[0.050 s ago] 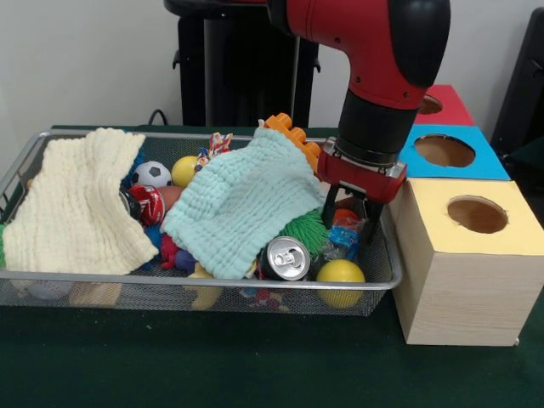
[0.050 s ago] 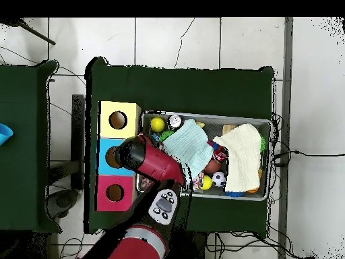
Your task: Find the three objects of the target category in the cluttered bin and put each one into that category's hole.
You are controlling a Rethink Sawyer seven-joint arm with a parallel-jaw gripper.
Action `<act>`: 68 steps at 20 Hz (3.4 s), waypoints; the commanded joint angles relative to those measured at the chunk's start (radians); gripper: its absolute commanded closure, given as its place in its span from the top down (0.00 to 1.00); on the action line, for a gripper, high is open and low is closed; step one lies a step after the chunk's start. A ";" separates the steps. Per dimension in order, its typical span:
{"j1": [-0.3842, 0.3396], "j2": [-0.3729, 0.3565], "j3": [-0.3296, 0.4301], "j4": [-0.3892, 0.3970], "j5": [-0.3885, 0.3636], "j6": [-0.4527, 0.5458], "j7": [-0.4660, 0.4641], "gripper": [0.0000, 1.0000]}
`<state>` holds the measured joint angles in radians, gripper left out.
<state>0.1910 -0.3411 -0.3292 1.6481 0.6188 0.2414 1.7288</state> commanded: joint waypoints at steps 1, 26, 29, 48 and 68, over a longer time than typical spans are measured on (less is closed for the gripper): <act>-0.034 0.060 0.179 0.046 -0.013 -0.057 0.197 1.00; -0.001 -0.008 0.075 -0.008 -0.053 0.164 0.175 0.00; 0.011 -0.046 0.036 -0.029 -0.075 0.263 0.174 0.00; 0.011 -0.154 0.007 -0.026 -0.153 0.406 0.171 0.00; 0.002 -0.227 -0.009 -0.074 -0.205 0.556 0.152 0.00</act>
<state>0.2104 -0.5358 -0.3772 1.6281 0.4682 0.6429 1.7288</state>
